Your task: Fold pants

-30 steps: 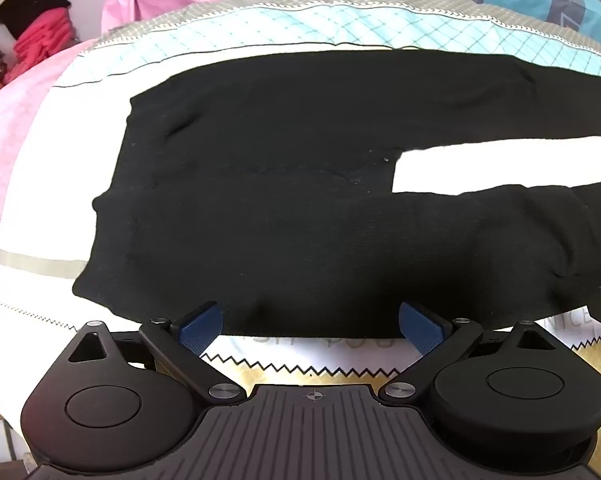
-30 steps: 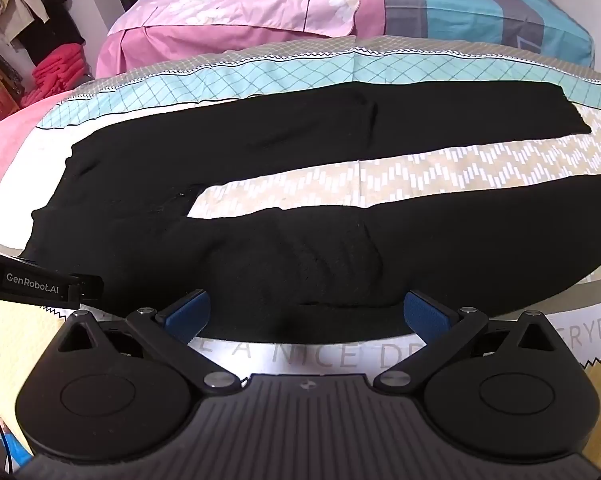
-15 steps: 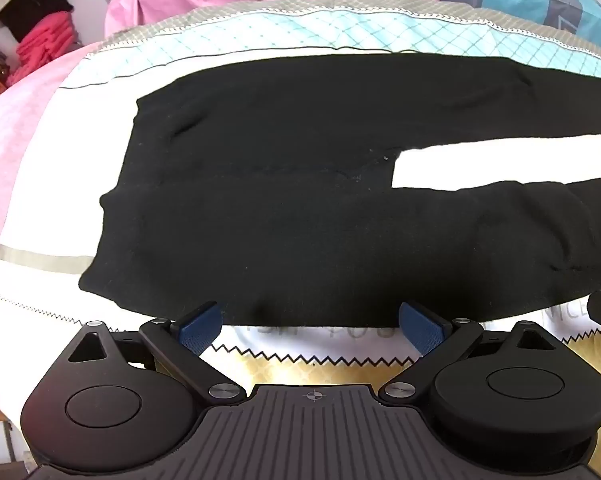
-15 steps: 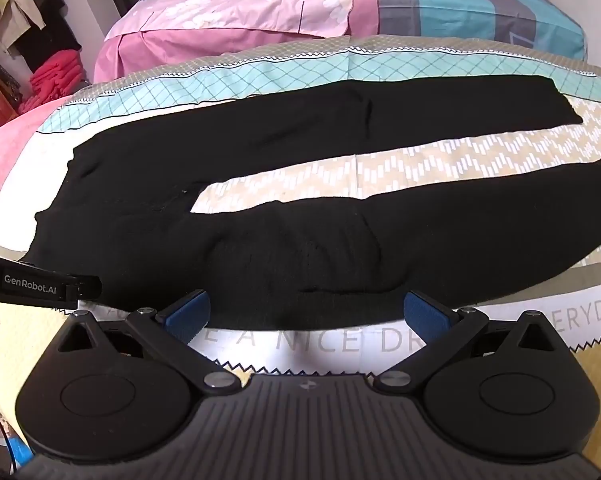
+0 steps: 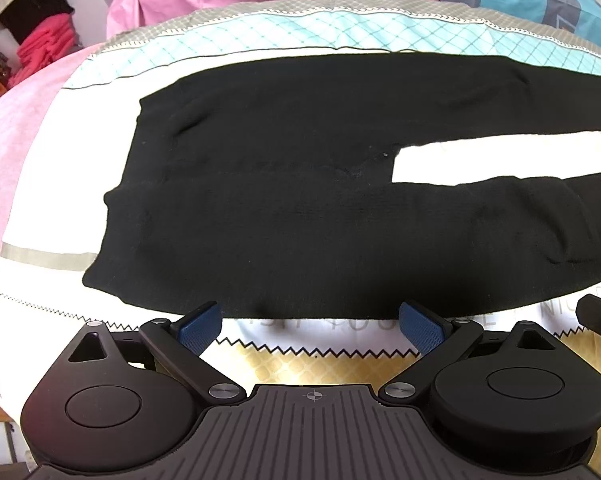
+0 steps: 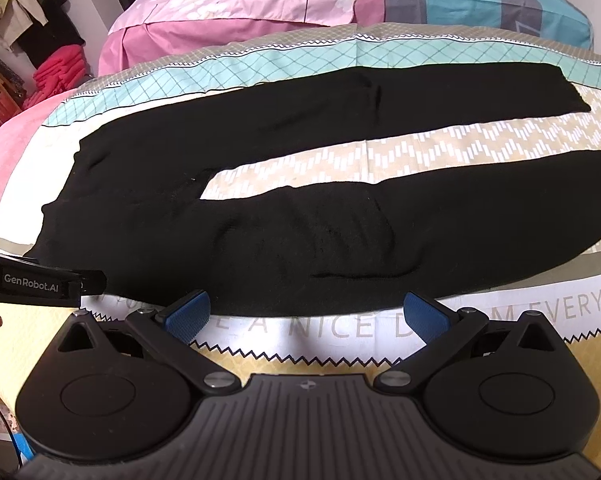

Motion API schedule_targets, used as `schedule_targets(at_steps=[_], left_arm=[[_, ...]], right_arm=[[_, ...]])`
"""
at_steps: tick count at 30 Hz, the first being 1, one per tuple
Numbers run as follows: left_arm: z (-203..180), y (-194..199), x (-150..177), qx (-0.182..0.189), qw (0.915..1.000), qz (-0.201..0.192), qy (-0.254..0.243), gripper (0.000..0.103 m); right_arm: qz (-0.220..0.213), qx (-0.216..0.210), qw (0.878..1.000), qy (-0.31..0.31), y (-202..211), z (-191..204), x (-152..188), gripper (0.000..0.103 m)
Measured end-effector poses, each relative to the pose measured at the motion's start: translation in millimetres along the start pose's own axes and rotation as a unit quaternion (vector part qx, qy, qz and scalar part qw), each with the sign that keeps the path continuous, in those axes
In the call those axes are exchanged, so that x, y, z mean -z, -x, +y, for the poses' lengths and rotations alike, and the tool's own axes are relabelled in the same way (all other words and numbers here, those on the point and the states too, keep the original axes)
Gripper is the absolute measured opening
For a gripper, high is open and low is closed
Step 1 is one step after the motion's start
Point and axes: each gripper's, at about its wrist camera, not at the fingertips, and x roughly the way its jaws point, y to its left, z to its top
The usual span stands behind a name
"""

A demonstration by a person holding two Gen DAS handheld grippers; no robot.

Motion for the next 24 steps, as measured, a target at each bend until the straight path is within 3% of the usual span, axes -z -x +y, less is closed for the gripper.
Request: schedule_targets(at_steps=[24], left_arm=[[-0.1,-1.8,-1.3,-0.006,1.0000,0.003,0.004,0.103]], right_arm=[[0.008,-0.007,1.000,0.000,-5.1,2.2,-5.2,0.103]])
